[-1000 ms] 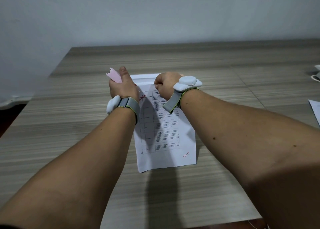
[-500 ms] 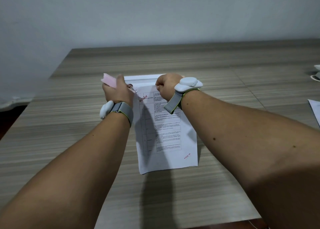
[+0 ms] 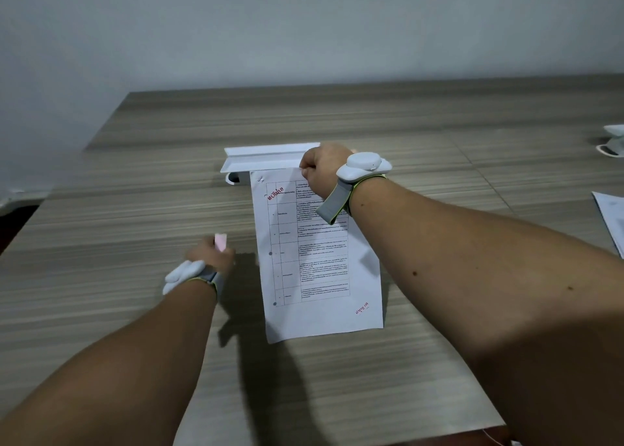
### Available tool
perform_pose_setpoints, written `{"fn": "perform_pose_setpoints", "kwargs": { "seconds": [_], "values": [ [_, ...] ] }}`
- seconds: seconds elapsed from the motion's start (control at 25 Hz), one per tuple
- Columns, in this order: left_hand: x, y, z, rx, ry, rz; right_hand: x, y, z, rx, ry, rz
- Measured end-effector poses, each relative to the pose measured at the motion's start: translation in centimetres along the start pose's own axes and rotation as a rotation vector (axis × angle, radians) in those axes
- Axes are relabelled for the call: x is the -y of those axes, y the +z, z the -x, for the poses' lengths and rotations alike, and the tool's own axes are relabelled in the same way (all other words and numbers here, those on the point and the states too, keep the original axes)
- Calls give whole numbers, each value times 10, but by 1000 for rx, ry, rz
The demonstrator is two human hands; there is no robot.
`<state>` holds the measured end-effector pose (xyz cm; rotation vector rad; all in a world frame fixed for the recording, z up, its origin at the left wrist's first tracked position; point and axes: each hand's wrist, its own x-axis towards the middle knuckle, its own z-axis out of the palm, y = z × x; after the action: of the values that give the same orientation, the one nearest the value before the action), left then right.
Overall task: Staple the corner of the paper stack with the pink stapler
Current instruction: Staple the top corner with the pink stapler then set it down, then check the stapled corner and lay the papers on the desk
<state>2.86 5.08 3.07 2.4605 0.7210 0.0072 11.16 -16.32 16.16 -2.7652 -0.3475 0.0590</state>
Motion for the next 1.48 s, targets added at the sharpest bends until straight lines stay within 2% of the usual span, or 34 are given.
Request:
{"fn": "perform_pose_setpoints", "kwargs": {
  "seconds": [0.12,0.32,0.6,0.68,0.76,0.84,0.92,1.04,1.12,1.48],
  "values": [
    [15,16,0,127,9,-219,-2,1,-1,22,6,18],
    [33,35,9,174,-80,-119,2,-1,0,43,18,32],
    [31,26,11,160,-62,-211,1,-2,2,36,7,18],
    [16,19,11,44,-18,16,0,-2,1,28,4,14],
    [-4,10,9,20,6,469,-2,-2,1,15,8,10],
    [-23,-3,10,203,-58,820,-3,-2,2,-3,0,4],
    [-33,-11,12,394,-101,971,-3,-2,2,-16,-4,2],
    [-39,-10,15,554,-16,1044,-4,-3,3,-20,-2,6],
    [-44,-8,17,588,38,1027,-4,-4,4,-21,-17,6],
    [-52,-1,18,422,105,941,-2,-17,27,-91,-40,-70]
  ]
}}
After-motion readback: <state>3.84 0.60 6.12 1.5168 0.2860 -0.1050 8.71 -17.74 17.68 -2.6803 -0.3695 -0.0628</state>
